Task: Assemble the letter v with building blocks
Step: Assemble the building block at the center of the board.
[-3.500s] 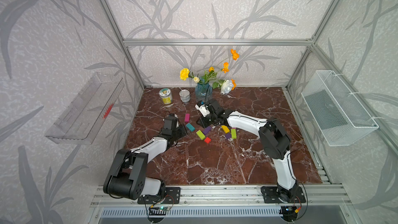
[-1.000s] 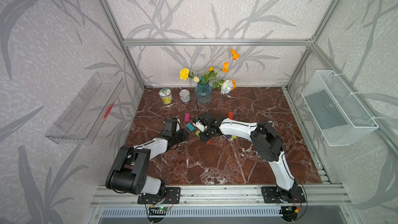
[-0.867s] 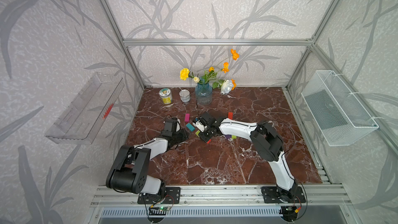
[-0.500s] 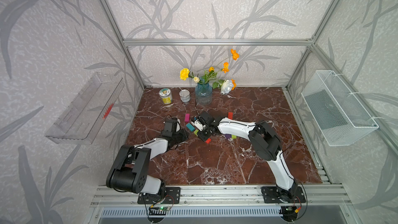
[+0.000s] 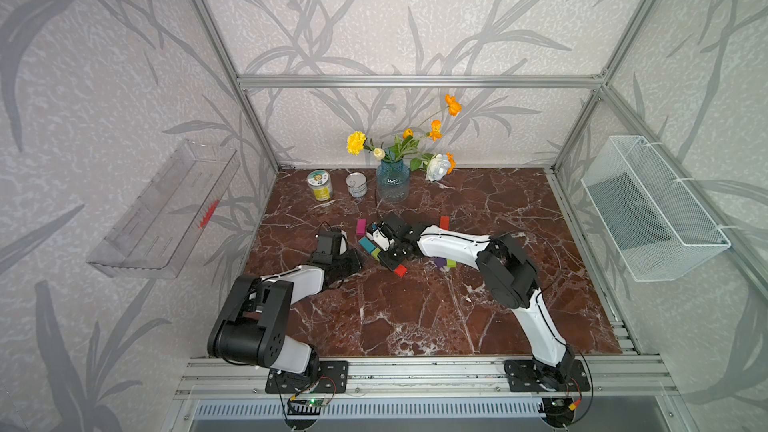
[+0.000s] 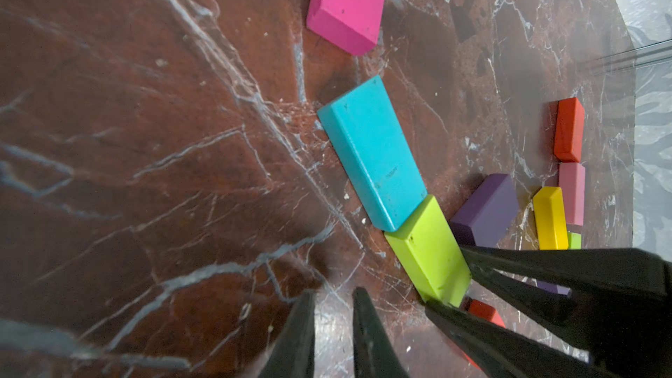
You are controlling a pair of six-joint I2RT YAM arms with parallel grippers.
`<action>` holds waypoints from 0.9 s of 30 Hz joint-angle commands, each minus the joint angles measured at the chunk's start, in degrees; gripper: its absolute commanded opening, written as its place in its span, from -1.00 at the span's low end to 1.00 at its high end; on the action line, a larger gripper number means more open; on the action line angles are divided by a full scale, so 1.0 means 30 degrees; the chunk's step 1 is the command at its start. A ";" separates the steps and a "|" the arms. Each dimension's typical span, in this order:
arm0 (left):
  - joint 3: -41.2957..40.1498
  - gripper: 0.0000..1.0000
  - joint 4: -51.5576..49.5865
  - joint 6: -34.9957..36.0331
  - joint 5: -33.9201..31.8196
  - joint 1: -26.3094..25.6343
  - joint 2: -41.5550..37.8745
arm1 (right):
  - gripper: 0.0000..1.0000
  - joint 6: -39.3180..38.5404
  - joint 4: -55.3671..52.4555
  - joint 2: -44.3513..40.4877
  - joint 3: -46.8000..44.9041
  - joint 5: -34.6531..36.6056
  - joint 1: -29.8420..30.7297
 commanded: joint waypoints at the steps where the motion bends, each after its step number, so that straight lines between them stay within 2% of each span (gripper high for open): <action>1: -0.0065 -0.60 0.0269 -0.0124 -0.0163 0.0171 0.0218 | -0.67 0.0237 -0.0755 0.0623 0.0232 -0.0315 0.0115; 15: 0.0195 -0.74 0.0678 -0.0459 0.0097 0.0391 0.0983 | -0.68 0.0356 -0.0853 0.0872 0.0546 -0.0557 0.0144; 18: 0.0209 -0.73 0.0693 -0.0506 0.0099 0.0391 0.1045 | -0.63 0.0358 -0.0942 0.0868 0.0526 -0.0377 0.0144; 20: 0.0166 -0.74 0.0657 -0.0474 0.0099 0.0391 0.1028 | -0.49 0.0433 -0.0932 0.0832 0.0484 -0.0289 0.0144; 23: 0.0166 -0.74 0.0595 -0.0403 0.0070 0.0398 0.1005 | -0.16 0.0522 -0.0928 0.0696 0.0491 -0.0257 0.0142; 27: 0.0155 -0.74 0.0476 -0.0367 0.0041 0.0376 0.0908 | 0.05 0.0973 -0.0451 0.0109 0.0187 -0.0670 0.0144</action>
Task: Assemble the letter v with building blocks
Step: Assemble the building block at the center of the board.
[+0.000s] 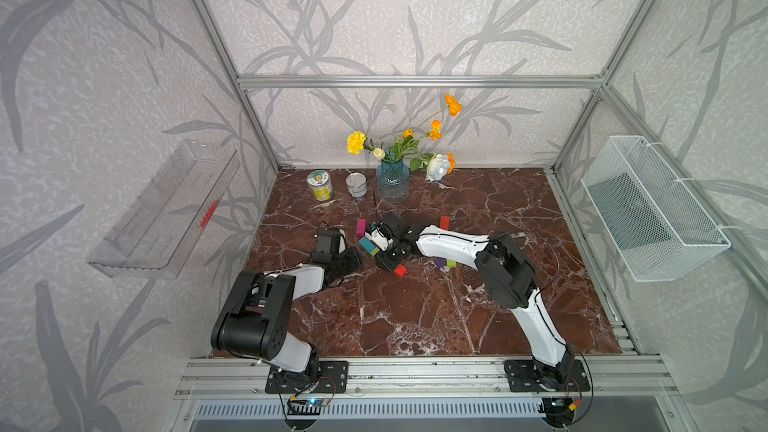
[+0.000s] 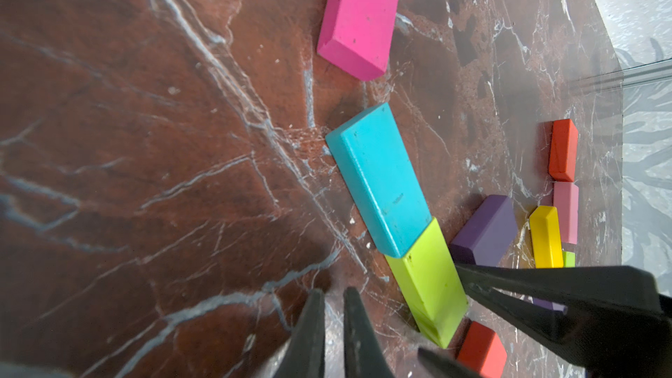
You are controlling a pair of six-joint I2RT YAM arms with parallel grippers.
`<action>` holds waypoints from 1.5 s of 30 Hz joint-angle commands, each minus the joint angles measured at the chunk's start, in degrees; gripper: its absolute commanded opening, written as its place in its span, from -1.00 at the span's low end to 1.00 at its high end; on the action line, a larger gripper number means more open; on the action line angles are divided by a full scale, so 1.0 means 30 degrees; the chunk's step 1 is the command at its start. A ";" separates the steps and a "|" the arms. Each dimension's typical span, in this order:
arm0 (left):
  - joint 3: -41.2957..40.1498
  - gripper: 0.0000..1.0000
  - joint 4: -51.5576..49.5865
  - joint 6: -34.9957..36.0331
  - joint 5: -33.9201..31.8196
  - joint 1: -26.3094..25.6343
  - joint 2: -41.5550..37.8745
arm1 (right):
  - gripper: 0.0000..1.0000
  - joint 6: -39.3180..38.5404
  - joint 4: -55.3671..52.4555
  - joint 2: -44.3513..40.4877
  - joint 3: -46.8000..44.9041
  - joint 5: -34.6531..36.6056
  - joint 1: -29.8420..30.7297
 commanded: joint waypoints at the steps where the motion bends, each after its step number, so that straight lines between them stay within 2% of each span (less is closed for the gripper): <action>1: 0.0130 -0.73 -0.0663 0.0093 -0.0091 0.0124 0.0178 | 0.09 0.0628 -0.0024 -0.0358 -0.0356 -0.0367 0.0108; 9: 0.0118 -0.75 -0.0584 0.0090 0.0118 0.0102 0.0134 | 0.05 0.0879 0.1186 -0.2054 -0.1595 -0.0441 0.0090; 12: 0.0086 -0.82 -0.0326 0.0055 0.0468 0.0114 0.0193 | -0.12 0.1130 0.1736 -0.2767 -0.2395 -0.0224 0.0042; 19: -0.0060 -1.00 -0.0018 -0.0045 0.0803 0.0113 0.0197 | -0.70 0.1905 0.2274 -0.4065 -0.4092 -0.0538 -0.0200; 22: -0.0096 -1.00 0.0065 -0.0015 0.1004 0.0121 0.0092 | -0.76 0.1942 0.2249 -0.5090 -0.5187 -0.0199 -0.0295; 28: -0.0287 -1.00 0.0136 -0.0050 0.1380 -0.0120 -0.0127 | -0.74 0.1258 0.1829 -0.6822 -0.7363 0.0370 -0.0720; 33: -0.0621 -1.00 0.0019 -0.0216 0.1284 -0.0575 -0.0672 | -0.30 0.0416 0.2094 -0.7281 -0.8517 0.0010 -0.0811; 35: -0.0804 -1.00 -0.0060 -0.0321 0.1122 -0.0803 -0.1026 | -0.20 0.0273 0.2298 -0.7161 -0.8638 -0.0319 -0.0790; 39: -0.1009 -1.00 -0.0638 -0.0380 0.0630 -0.1461 -0.1930 | -0.09 0.0161 0.3146 -0.6975 -0.8908 -0.0812 -0.0799; 45: -0.1287 -1.00 -0.0926 -0.0698 -0.0108 -0.2634 -0.2734 | -0.04 -0.0097 0.3520 -0.6217 -0.8634 -0.1236 -0.0744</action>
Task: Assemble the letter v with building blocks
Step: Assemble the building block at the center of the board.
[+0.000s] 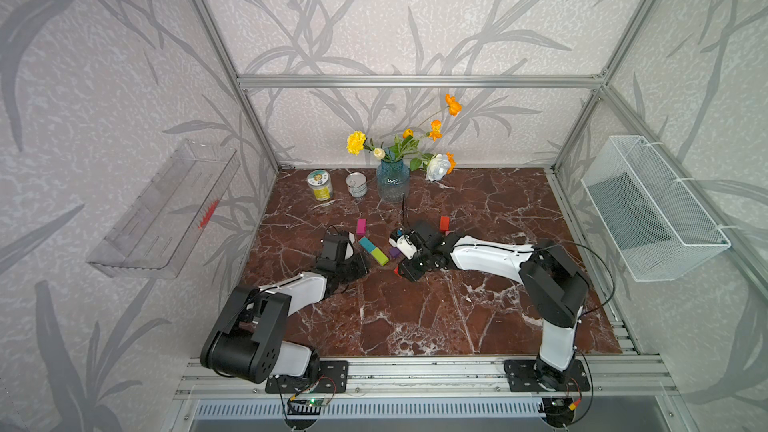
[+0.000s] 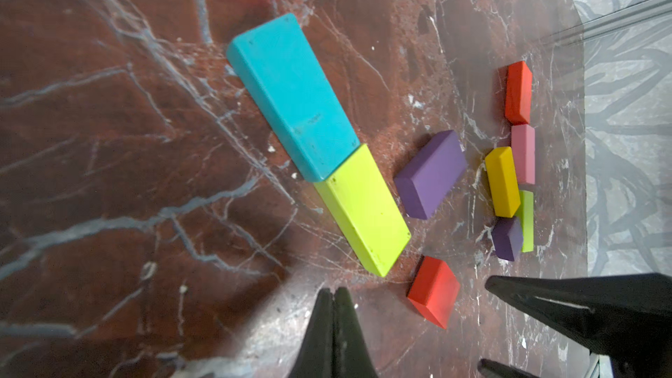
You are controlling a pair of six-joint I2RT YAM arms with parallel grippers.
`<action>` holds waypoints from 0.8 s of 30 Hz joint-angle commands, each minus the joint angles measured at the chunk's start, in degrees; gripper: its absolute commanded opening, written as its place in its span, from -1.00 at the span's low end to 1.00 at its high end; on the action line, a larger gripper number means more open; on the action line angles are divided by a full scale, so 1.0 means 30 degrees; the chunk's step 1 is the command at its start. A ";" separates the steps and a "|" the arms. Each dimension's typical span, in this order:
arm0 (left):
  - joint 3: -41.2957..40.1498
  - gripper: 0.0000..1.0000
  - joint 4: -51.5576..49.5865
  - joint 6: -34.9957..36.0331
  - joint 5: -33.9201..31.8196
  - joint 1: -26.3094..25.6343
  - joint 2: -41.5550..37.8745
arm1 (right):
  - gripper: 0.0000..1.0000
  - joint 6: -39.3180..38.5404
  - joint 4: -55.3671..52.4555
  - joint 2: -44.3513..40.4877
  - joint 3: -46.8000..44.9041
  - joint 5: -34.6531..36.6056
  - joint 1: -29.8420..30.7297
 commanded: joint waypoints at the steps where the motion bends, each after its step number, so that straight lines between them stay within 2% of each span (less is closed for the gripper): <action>1: -0.0289 -1.00 -0.0379 -0.0251 -0.0644 -0.0574 -0.0434 | -0.04 -0.0411 0.0447 0.0598 0.0220 -0.0425 0.0090; 17: -0.0639 -1.00 -0.0132 -0.0709 -0.0681 -0.1672 0.0271 | -0.03 -0.1303 -0.0004 0.2019 0.1043 0.1571 0.0799; 24: -0.0655 -1.00 0.0523 -0.1039 -0.0488 -0.1744 0.0867 | -0.29 -0.1606 -0.0210 0.2325 0.1277 0.1830 0.0842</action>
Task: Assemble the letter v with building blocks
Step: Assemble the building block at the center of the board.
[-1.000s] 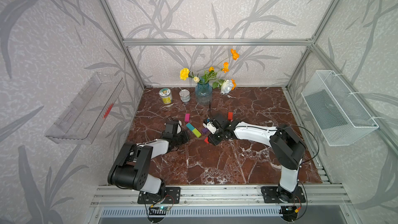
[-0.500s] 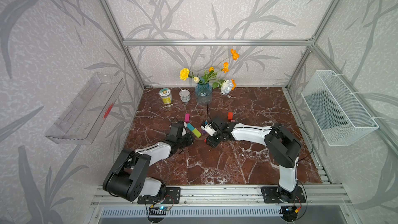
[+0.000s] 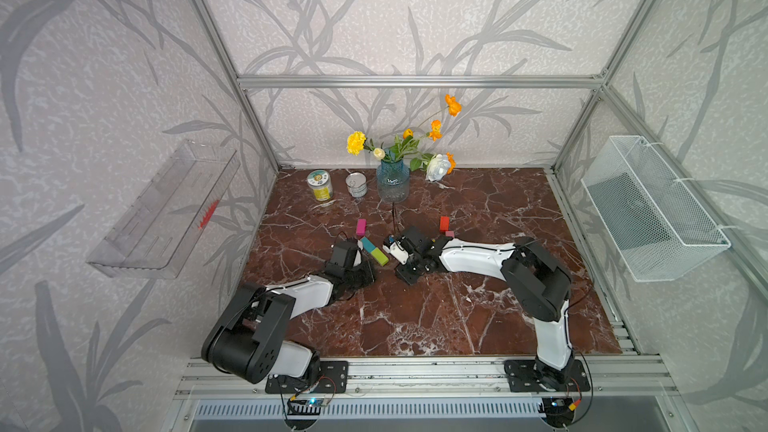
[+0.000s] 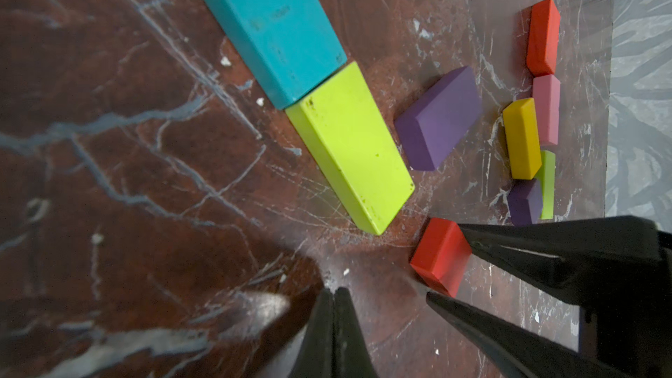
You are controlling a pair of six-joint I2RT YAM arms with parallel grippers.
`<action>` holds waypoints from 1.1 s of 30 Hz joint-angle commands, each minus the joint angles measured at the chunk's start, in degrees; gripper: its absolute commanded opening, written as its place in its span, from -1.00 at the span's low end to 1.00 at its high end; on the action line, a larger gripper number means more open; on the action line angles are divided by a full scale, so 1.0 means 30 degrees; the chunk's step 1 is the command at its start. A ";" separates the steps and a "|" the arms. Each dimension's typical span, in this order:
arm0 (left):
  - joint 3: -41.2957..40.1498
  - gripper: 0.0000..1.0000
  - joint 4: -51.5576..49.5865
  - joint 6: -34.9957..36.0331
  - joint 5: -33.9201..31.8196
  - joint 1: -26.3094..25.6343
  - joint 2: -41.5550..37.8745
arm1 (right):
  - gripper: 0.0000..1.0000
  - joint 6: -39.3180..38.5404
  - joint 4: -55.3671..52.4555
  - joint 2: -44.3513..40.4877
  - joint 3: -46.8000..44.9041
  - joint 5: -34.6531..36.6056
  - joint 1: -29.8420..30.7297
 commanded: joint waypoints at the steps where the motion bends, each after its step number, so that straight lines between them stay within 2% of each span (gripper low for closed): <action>1: -0.0179 -1.00 0.0617 -0.0327 0.0084 -0.0075 0.0468 | -0.35 -0.0267 -0.0336 0.0358 0.0339 0.0373 0.0100; 7: -0.0332 -1.00 0.1527 -0.0861 0.0331 -0.0075 0.0964 | -0.52 -0.0362 -0.0076 0.0330 0.0381 0.0045 0.0107; 33: -0.0686 -1.00 0.1951 -0.1112 0.0026 -0.0075 0.0741 | -0.48 0.0259 0.0438 0.0931 0.1518 -0.0893 0.0246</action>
